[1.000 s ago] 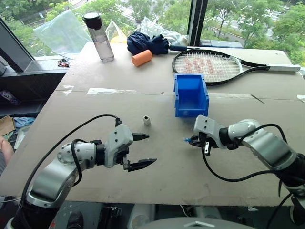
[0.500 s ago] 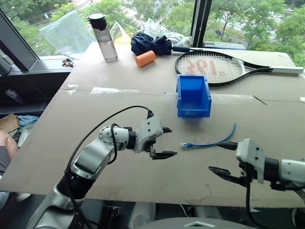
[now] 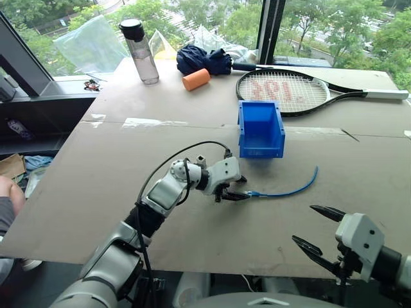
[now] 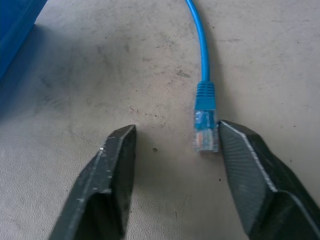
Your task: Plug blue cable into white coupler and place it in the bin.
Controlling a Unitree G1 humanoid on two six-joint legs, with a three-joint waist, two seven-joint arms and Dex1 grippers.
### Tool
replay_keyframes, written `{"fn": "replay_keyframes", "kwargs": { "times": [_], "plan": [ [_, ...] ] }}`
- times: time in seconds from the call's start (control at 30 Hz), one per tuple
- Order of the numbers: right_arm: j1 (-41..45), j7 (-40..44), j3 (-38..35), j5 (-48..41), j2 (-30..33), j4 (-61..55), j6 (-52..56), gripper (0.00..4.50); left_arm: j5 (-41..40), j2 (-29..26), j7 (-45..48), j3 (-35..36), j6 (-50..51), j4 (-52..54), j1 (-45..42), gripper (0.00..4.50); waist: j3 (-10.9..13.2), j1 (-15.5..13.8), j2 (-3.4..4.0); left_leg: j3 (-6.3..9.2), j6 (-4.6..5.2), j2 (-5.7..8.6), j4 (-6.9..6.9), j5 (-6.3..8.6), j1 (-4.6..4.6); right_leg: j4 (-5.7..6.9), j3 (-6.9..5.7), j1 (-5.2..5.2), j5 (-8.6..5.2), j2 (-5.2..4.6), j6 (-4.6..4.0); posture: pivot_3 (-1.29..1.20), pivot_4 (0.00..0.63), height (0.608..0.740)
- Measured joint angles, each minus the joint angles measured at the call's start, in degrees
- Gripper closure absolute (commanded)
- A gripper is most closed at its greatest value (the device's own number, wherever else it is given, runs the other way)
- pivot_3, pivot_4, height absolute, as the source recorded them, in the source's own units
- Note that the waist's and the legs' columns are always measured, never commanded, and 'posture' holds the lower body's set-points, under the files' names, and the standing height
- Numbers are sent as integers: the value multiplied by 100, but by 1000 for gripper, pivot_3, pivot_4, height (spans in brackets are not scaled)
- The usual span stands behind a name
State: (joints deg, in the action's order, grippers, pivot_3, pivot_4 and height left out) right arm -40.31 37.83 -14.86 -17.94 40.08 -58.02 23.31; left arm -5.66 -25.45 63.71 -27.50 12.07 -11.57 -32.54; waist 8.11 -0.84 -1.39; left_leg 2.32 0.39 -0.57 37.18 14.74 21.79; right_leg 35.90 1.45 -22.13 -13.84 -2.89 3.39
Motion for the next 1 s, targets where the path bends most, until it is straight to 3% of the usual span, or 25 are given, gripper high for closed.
{"fn": "replay_keyframes", "kwargs": {
  "times": [0.03,0.1,0.23,0.37,0.6,0.73,1.0],
  "plan": [
    [-14,-89,82,13,0,0,-15,610,1,18,41,1,-61,-41,-3,3677,0,0,0,0,2,0,0,1,1,-1,0,0,1,0,-1,0,150,740],
    [-20,-304,248,9,-21,0,2,610,-15,37,165,39,-127,-73,-3,4443,0,1,0,0,4,0,0,3,0,-1,0,0,2,-1,-4,0,150,740],
    [136,-683,546,-351,-239,0,272,610,-479,88,573,130,383,112,186,4487,2,11,1,2,5,-3,0,3,1,0,-1,-1,3,0,-8,0,150,740],
    [536,-1468,742,-2671,-850,7,901,610,-2295,34,764,1056,2843,959,138,4487,11,26,2,51,6,-11,7,3,6,5,-17,-1,-2,2,0,0,150,740],
    [1804,-2555,984,-4820,-1048,195,1211,610,-3831,-143,475,2023,4947,1561,-91,4487,13,55,6,59,6,-3,7,3,4,6,-20,2,1,3,3,0,150,740],
    [2795,-3157,1314,-5900,-1177,498,1203,2349,-4323,-238,199,2350,5532,1805,-101,4500,17,93,12,66,6,-2,5,3,5,7,-24,1,14,2,-9,0,150,740],
    [3475,-3816,1520,-6776,-966,691,1211,2349,-4942,-279,-371,2813,6128,2024,-94,4500,18,126,14,69,6,-1,2,3,5,7,-26,0,17,3,-5,0,150,740]
  ]
}}
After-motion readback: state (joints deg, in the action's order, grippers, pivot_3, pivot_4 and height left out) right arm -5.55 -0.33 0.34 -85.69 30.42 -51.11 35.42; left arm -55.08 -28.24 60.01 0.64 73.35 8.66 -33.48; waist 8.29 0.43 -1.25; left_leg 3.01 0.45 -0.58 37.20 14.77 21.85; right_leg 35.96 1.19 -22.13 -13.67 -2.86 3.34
